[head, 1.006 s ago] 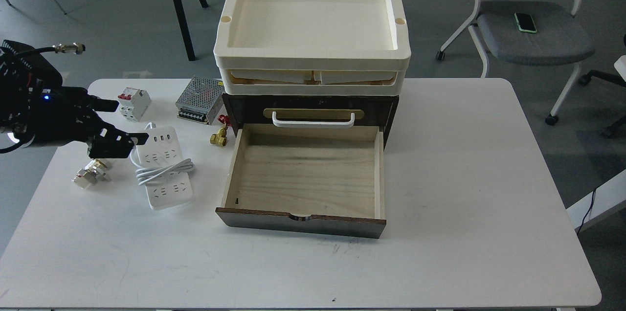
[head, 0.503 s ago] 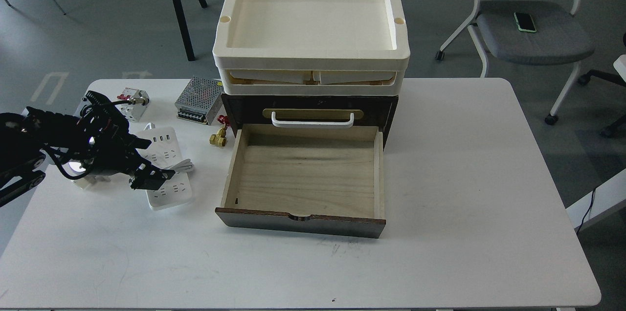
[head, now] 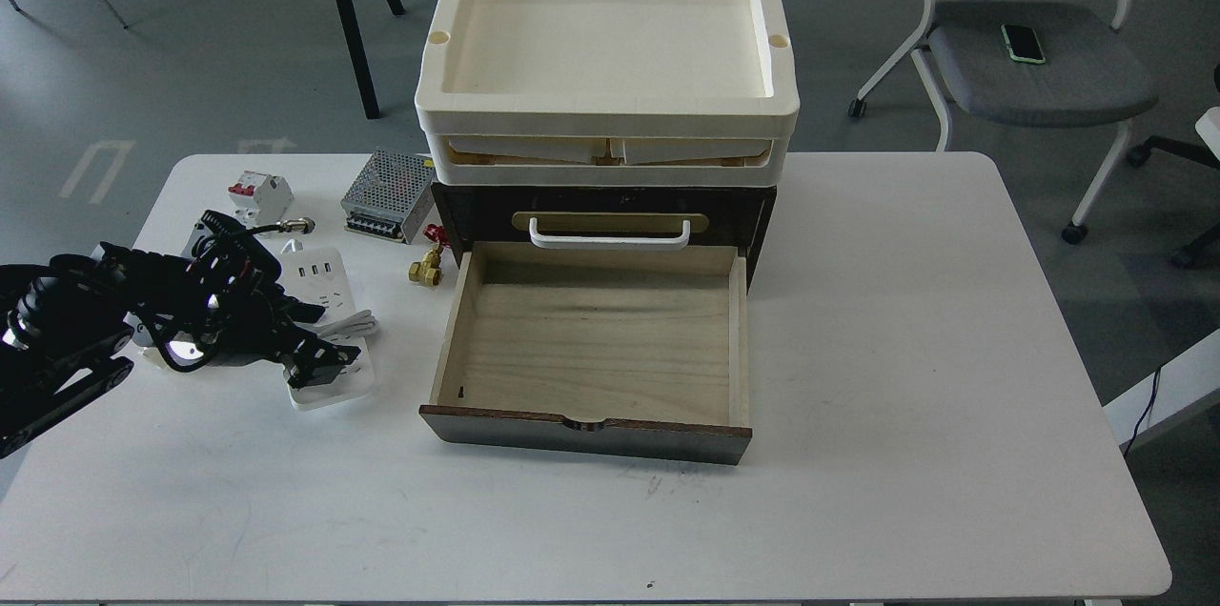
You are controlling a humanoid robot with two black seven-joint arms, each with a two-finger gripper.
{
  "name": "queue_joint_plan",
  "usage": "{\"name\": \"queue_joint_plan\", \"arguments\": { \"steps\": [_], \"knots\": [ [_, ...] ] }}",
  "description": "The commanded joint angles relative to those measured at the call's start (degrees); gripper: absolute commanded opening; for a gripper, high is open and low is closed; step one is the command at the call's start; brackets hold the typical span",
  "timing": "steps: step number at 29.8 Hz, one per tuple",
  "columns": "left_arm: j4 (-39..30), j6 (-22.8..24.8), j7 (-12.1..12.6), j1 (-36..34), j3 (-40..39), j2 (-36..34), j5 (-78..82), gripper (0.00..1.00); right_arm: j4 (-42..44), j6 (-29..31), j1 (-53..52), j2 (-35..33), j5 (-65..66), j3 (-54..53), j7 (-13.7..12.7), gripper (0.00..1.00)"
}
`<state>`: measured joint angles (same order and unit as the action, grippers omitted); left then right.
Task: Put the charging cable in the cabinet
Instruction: 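Lower the left gripper onto the white power strip and grasp it, then lift the power strip with its cable and carry it over the open drawer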
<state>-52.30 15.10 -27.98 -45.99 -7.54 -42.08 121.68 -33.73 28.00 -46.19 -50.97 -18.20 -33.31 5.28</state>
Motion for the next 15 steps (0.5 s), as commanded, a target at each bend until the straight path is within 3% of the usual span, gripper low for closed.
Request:
{"name": "queue_joint_plan", "arguments": {
  "steps": [1, 3, 7, 15],
  "knots": [
    [0.09, -1.39, -0.02, 0.64, 0.07, -0.19, 0.32, 0.36, -0.02, 0.00, 0.40, 0.00, 0.01, 0.00, 0.08, 1.00],
    [0.18, -2.00, -0.02, 0.64, 0.06, -0.45, 0.32, 0.07, -0.02, 0.00, 0.57, 0.00, 0.01, 0.00, 0.08, 1.00],
    [0.26, -4.72, -0.02, 0.64, -0.02, -0.72, 0.32, 0.02, -0.02, 0.00, 0.75, 0.00, 0.01, 0.00, 0.08, 1.00],
    [0.00, -4.81, -0.02, -0.68, -0.20, -1.85, -0.21, 0.00, -0.02, 0.00, 1.36, -0.18, 0.01, -0.09, 0.17, 1.00]
  ]
}}
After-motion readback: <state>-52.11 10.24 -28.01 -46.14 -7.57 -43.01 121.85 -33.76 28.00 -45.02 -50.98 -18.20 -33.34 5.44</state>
